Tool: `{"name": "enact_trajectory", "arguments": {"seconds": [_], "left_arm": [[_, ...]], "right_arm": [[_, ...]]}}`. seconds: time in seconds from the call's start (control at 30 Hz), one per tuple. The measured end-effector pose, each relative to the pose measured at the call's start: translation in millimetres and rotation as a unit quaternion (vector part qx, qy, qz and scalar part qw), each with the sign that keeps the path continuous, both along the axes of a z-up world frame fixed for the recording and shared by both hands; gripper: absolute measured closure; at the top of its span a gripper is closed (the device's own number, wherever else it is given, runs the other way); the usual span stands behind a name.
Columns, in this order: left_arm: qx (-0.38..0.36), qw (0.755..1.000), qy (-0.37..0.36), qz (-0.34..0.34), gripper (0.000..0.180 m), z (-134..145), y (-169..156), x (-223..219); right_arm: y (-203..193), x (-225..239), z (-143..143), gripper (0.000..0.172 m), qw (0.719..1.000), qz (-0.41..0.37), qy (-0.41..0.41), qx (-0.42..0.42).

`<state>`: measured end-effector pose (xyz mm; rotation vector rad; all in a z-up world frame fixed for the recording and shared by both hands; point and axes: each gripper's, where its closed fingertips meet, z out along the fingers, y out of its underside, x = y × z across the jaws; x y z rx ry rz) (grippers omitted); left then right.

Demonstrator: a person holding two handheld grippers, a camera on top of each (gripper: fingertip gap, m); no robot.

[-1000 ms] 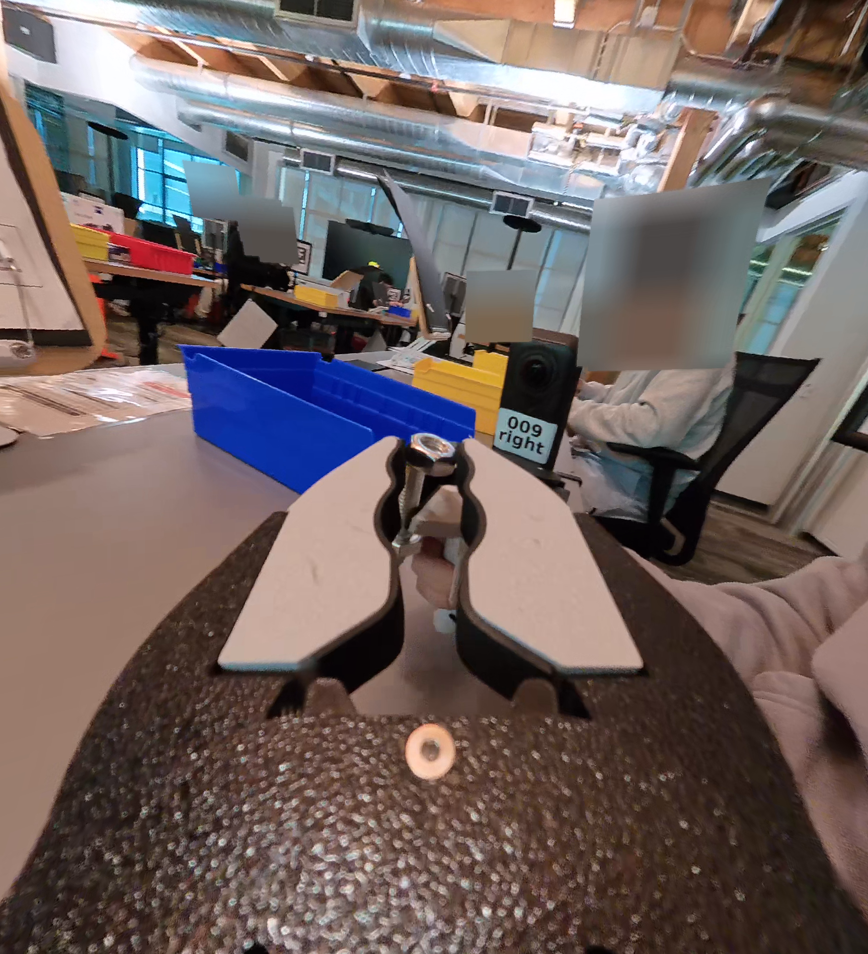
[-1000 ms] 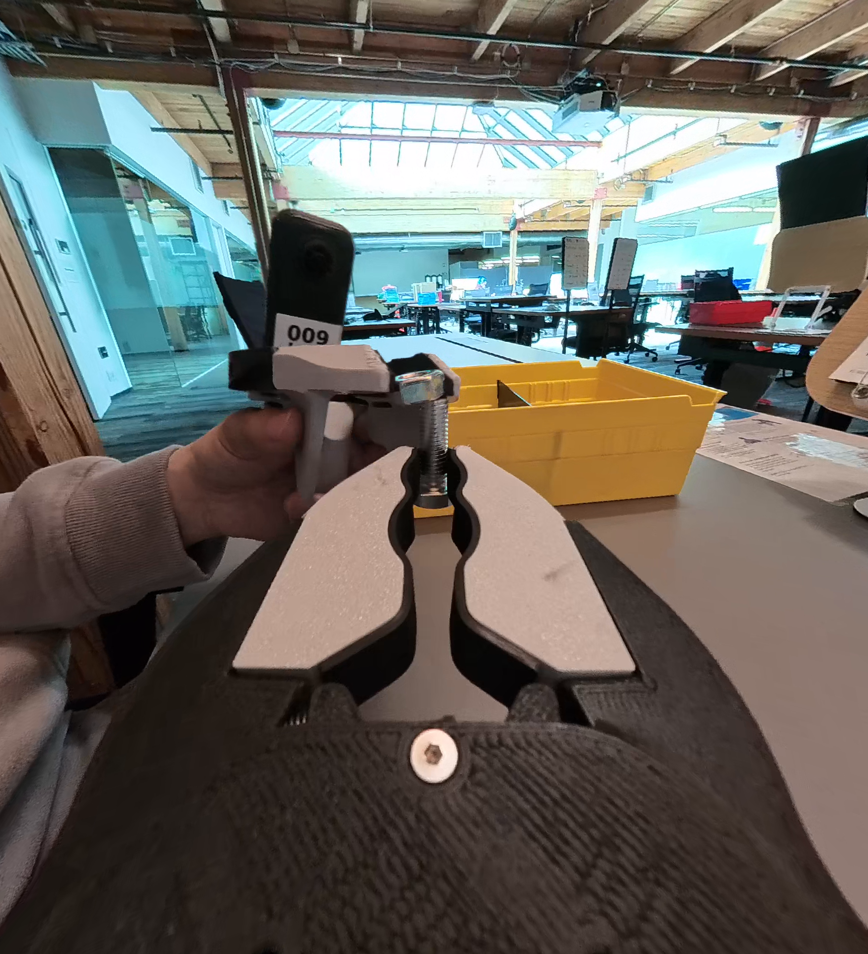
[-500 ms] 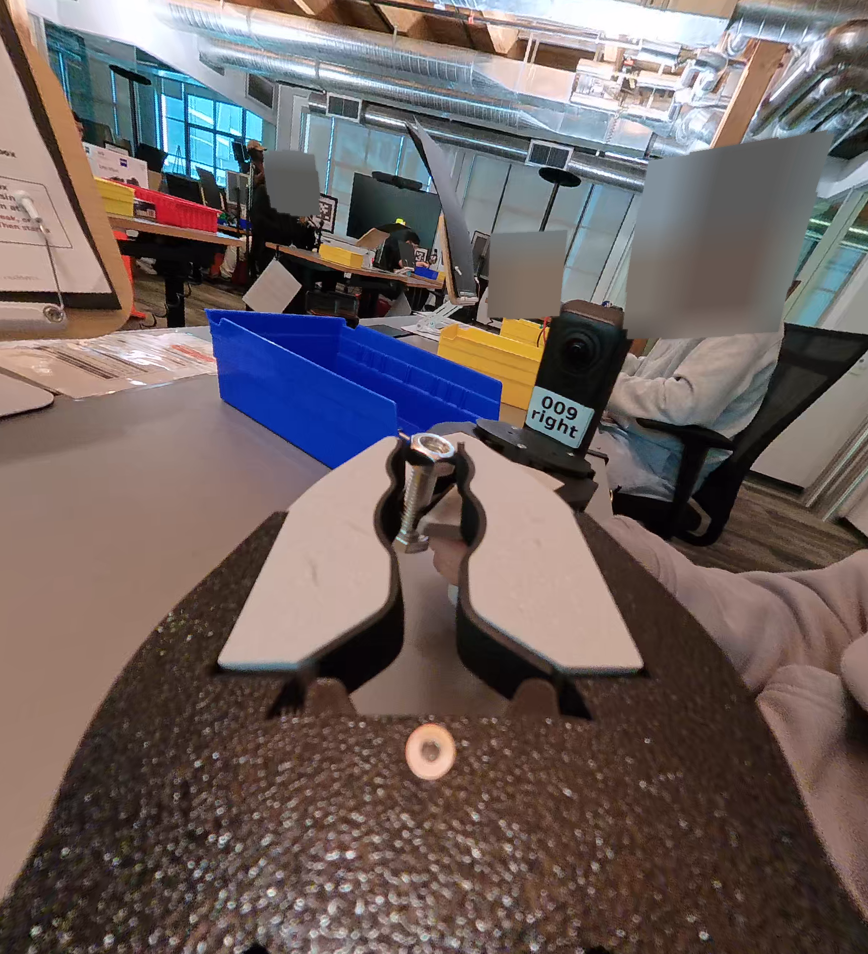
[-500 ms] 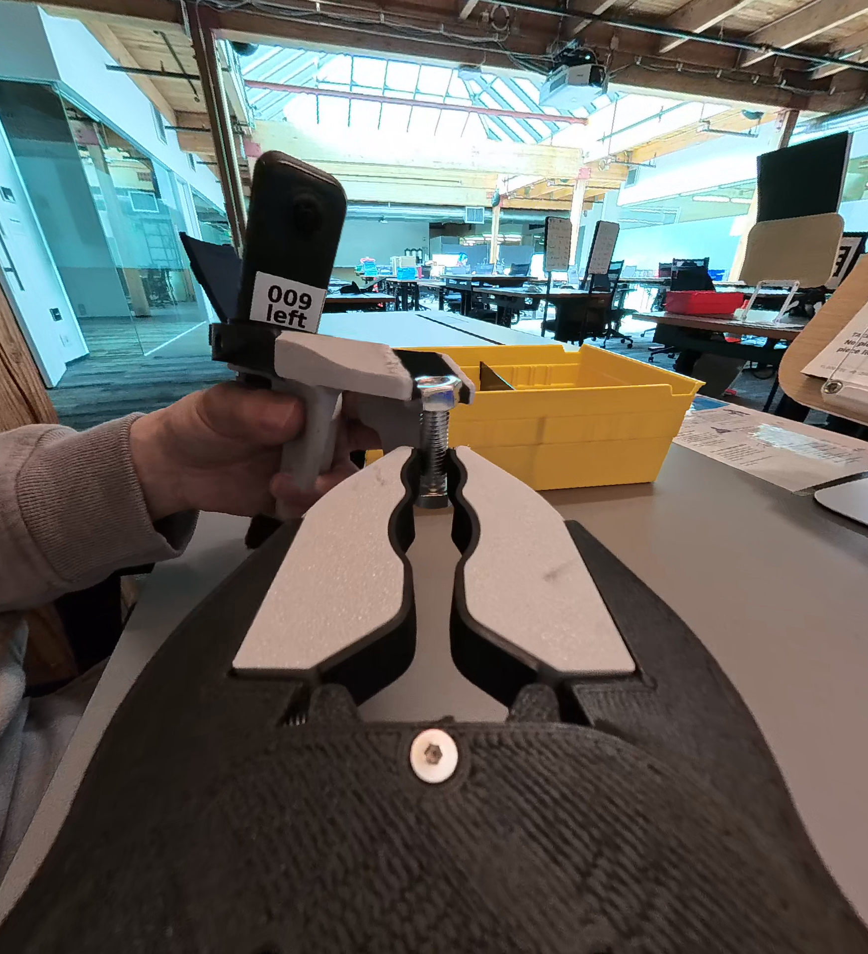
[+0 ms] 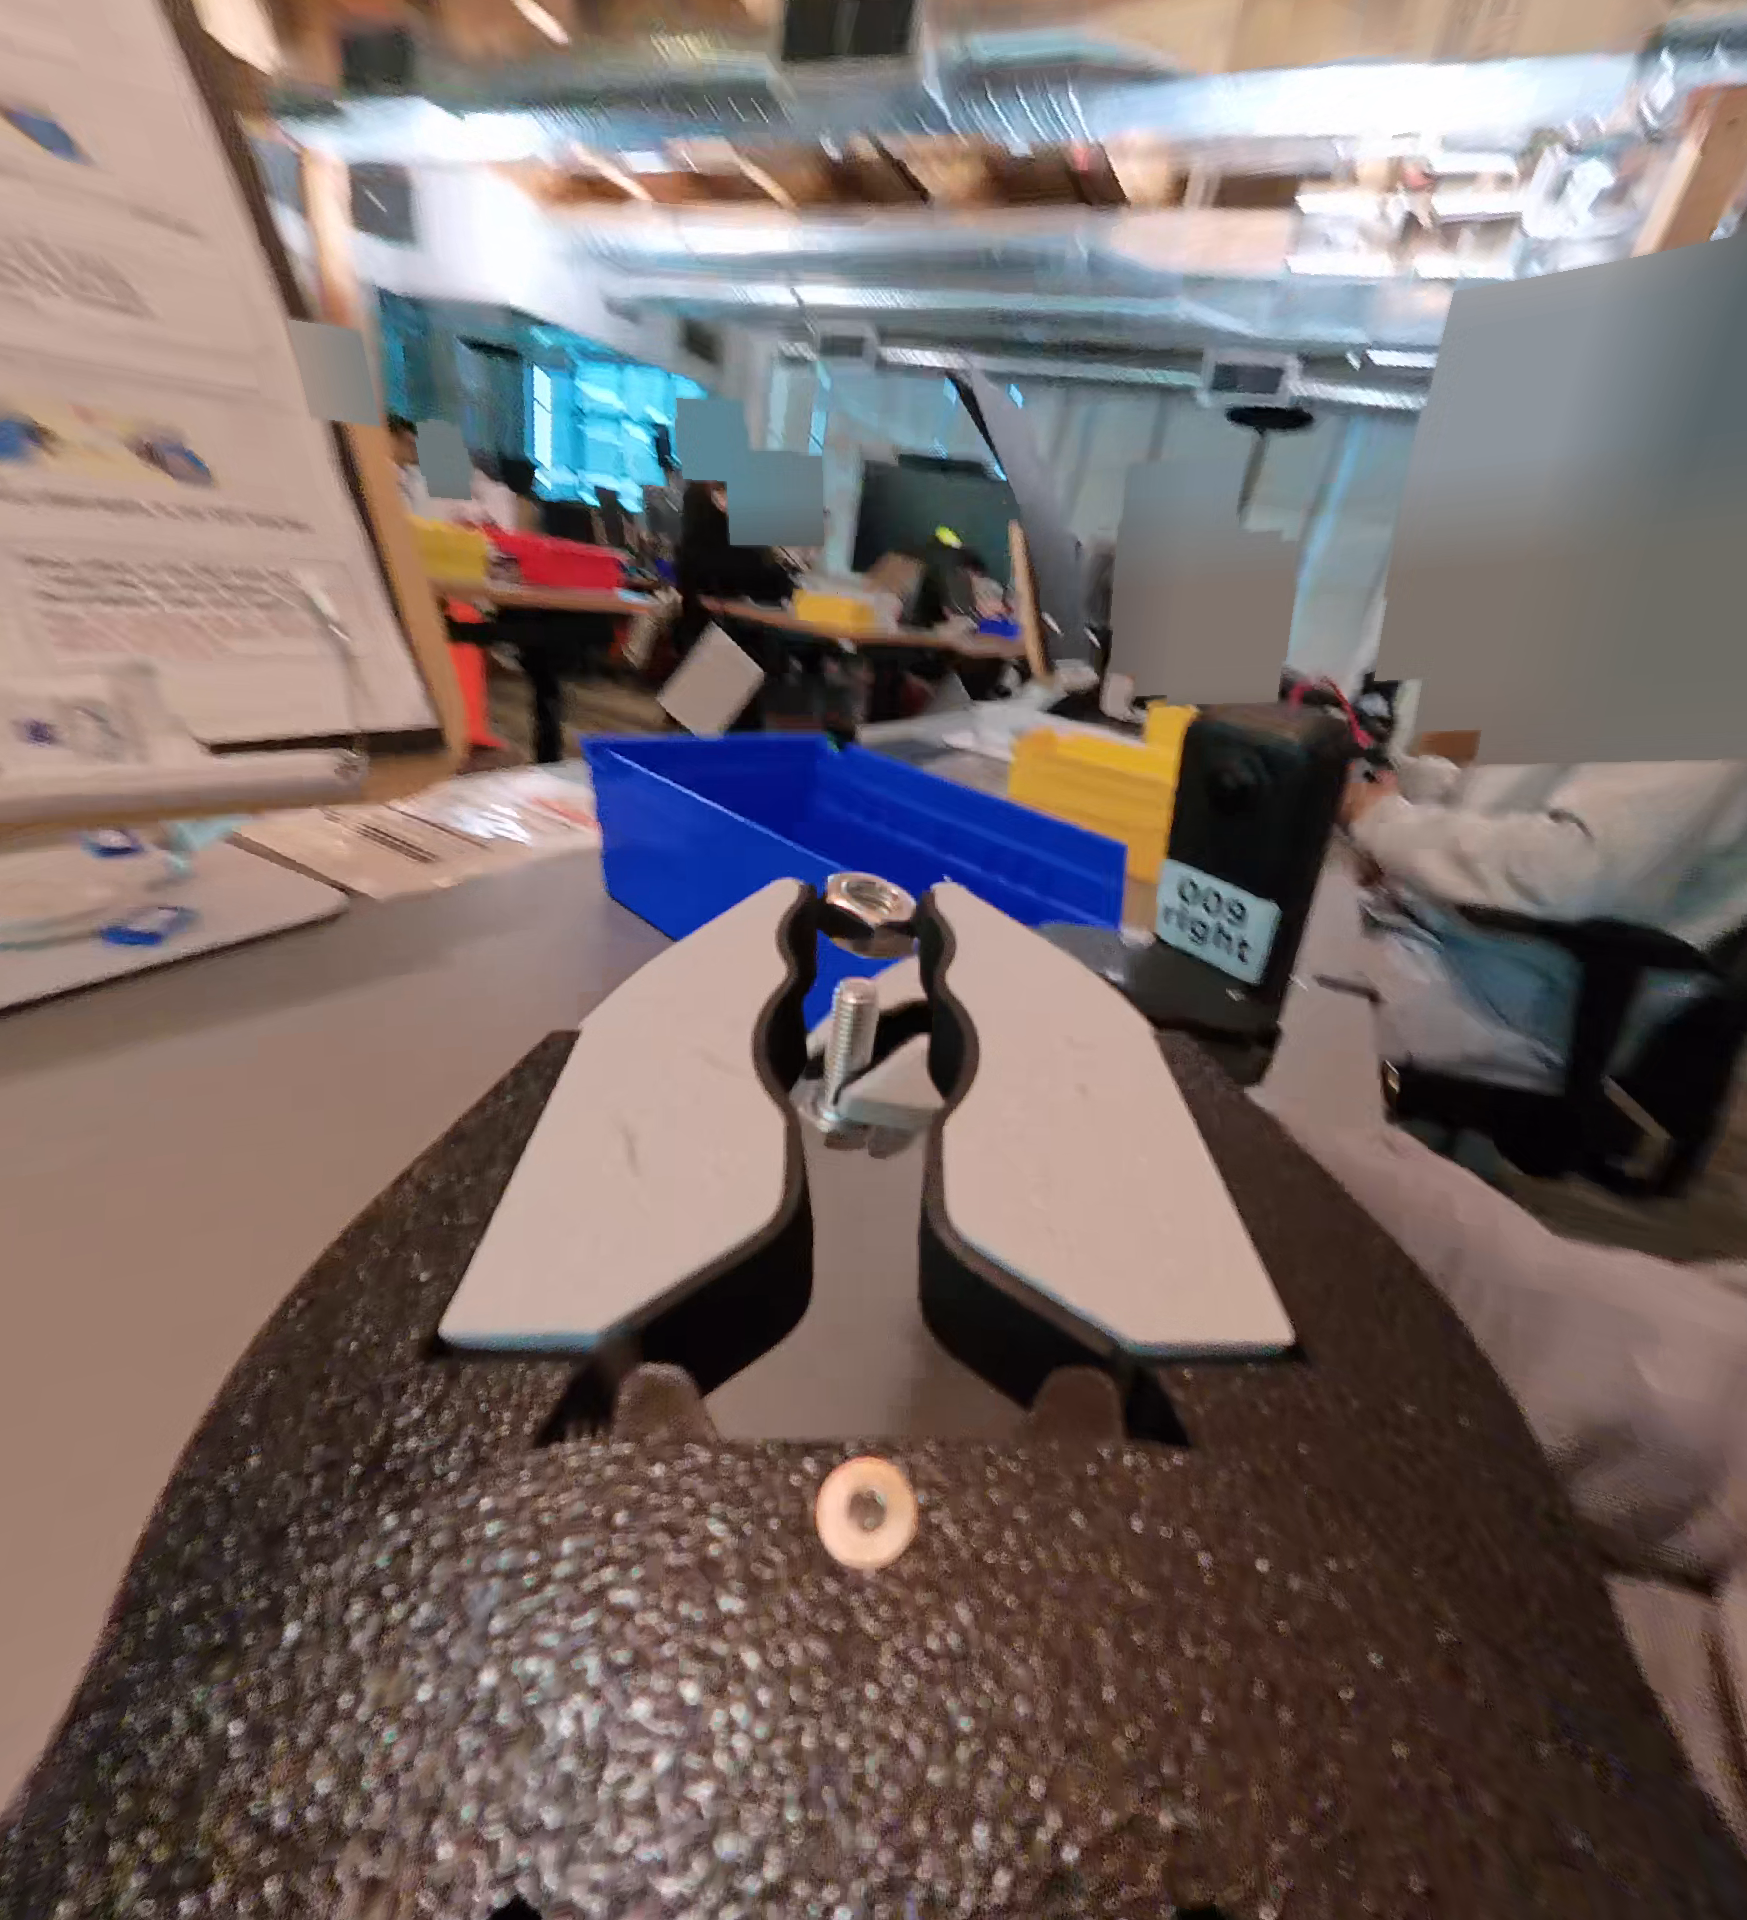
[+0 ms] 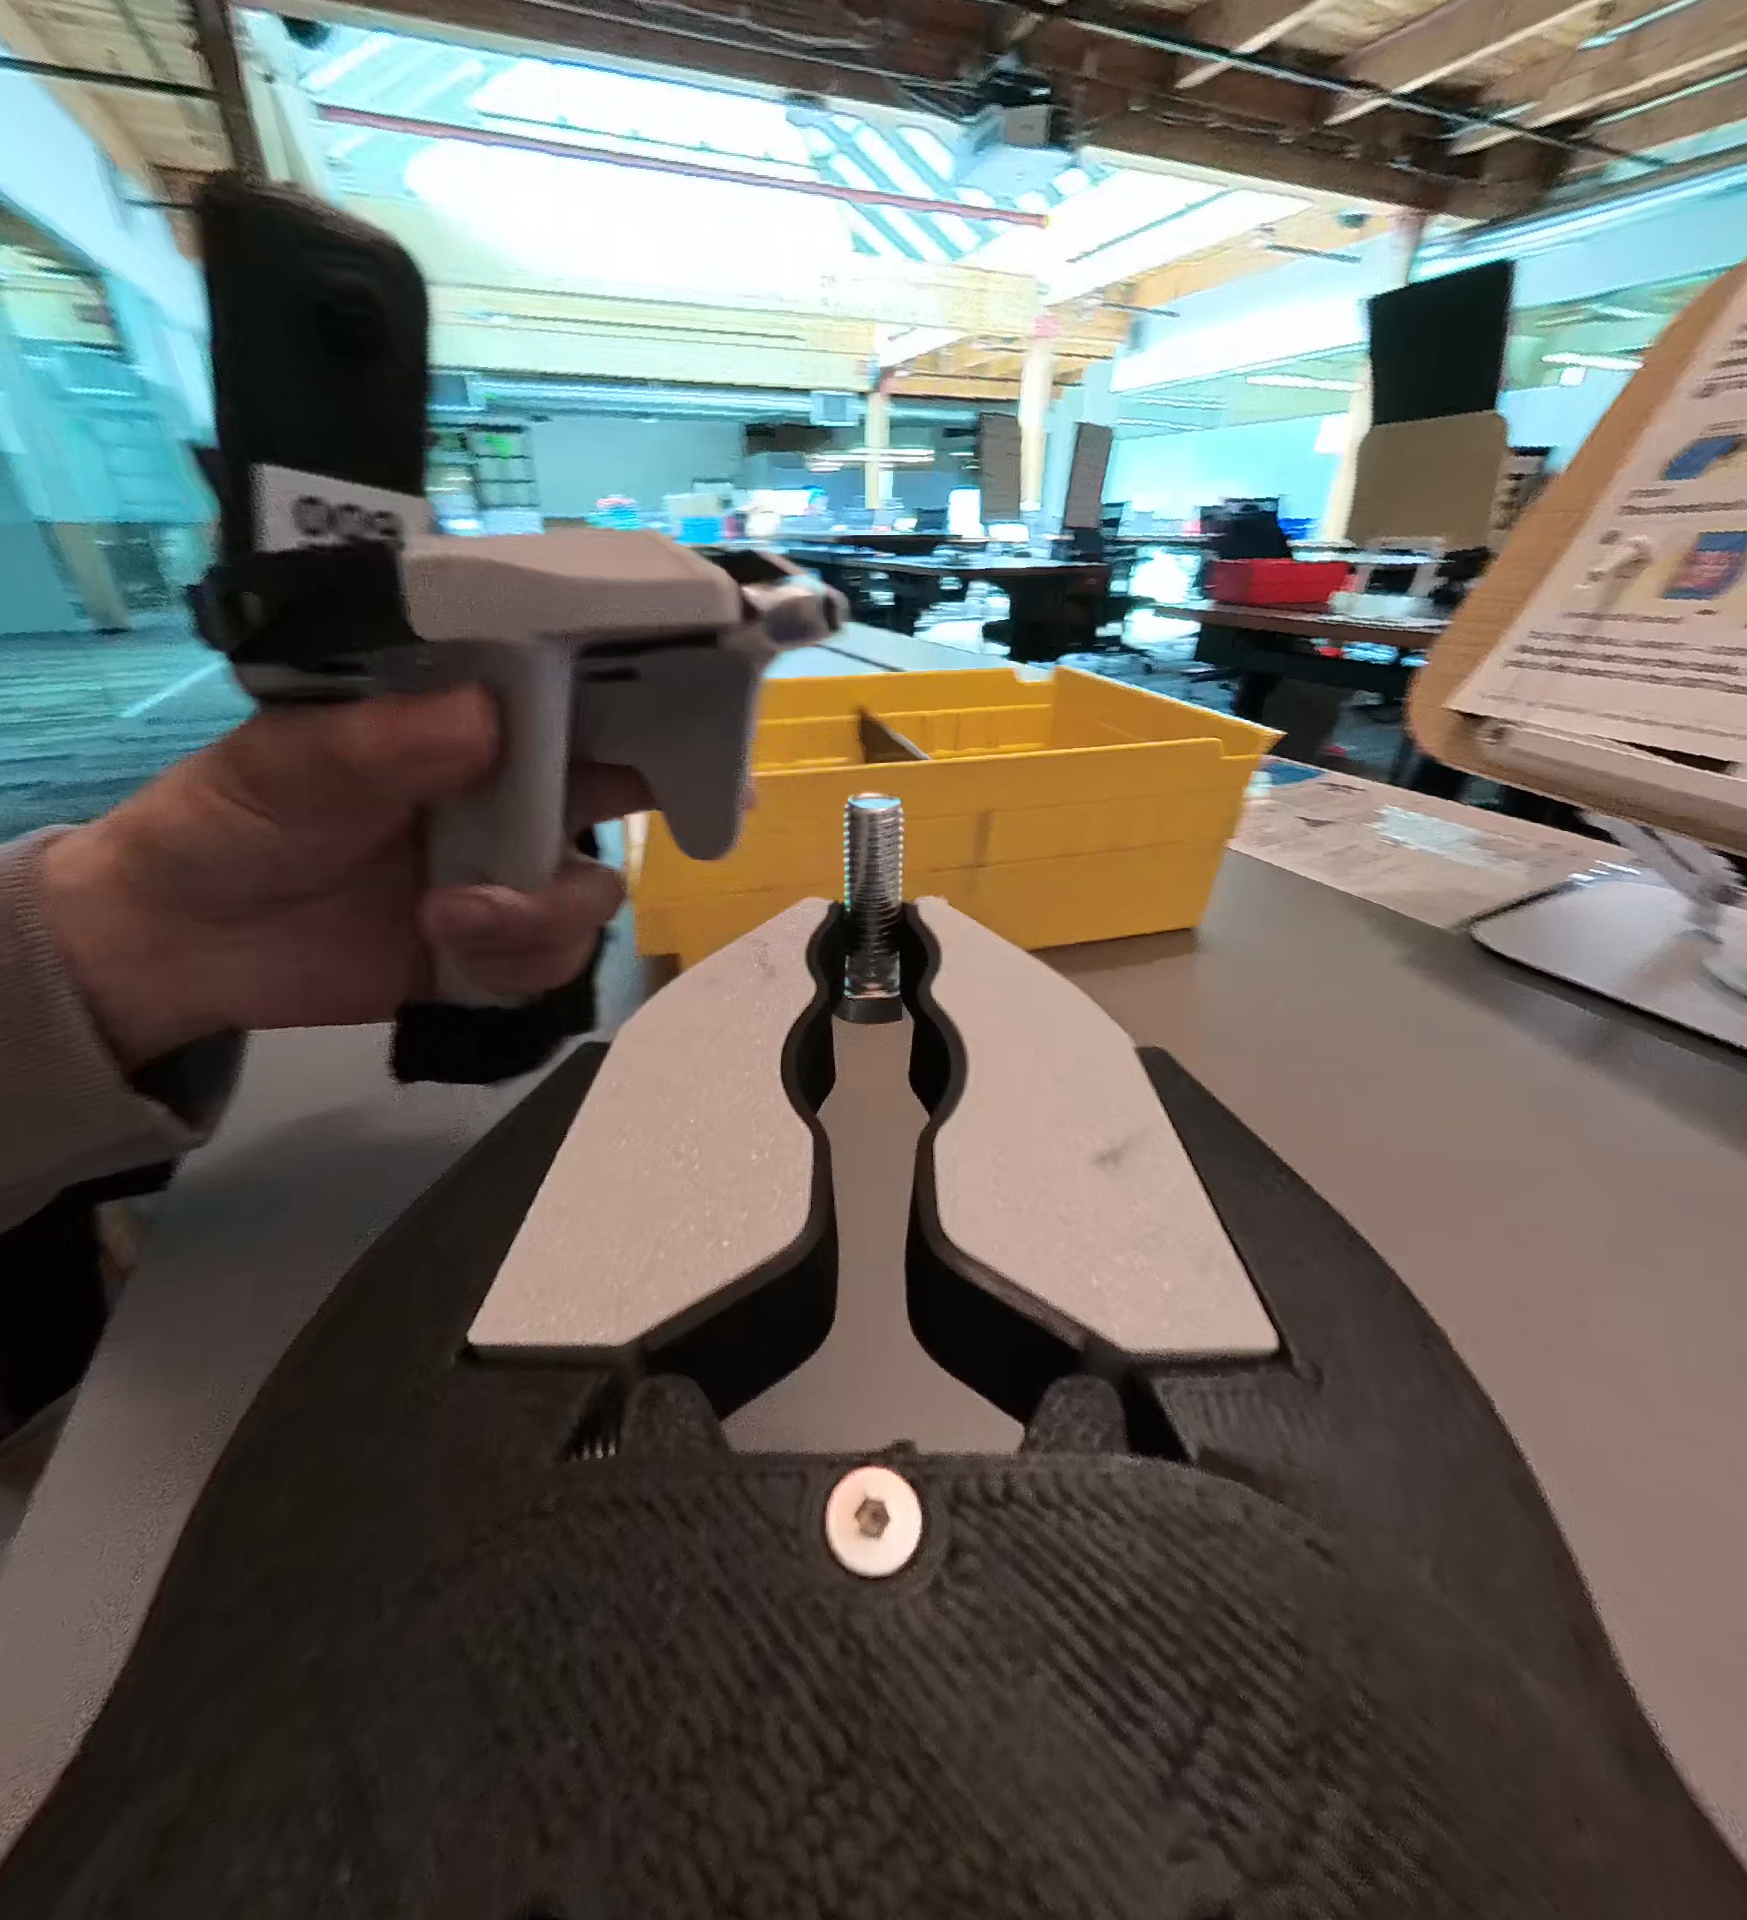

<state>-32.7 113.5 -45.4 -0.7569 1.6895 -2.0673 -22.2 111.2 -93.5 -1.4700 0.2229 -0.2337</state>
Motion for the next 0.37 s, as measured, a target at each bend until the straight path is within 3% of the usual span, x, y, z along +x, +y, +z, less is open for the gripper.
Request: {"name": "enact_trajectory", "arguments": {"seconds": [0.07,0.13,0.23,0.37], "left_arm": [[0.034,0.999,0.033,0.017,0.163,-12,7,6],[0.124,0.987,0.099,0.015,0.163,-47,8,9],[0.264,0.953,0.15,0.017,0.163,-98,11,7],[0.381,0.911,0.159,0.003,0.163,-129,8,2]], "right_arm": [[-12,15,4,0.163,0.998,-0.058,-0.003,0.015],[-26,26,12,0.163,0.994,-0.102,-0.005,0.042],[-43,34,22,0.163,0.987,-0.137,0.002,0.089],[-48,38,21,0.163,0.984,-0.144,0.023,0.104]]}}
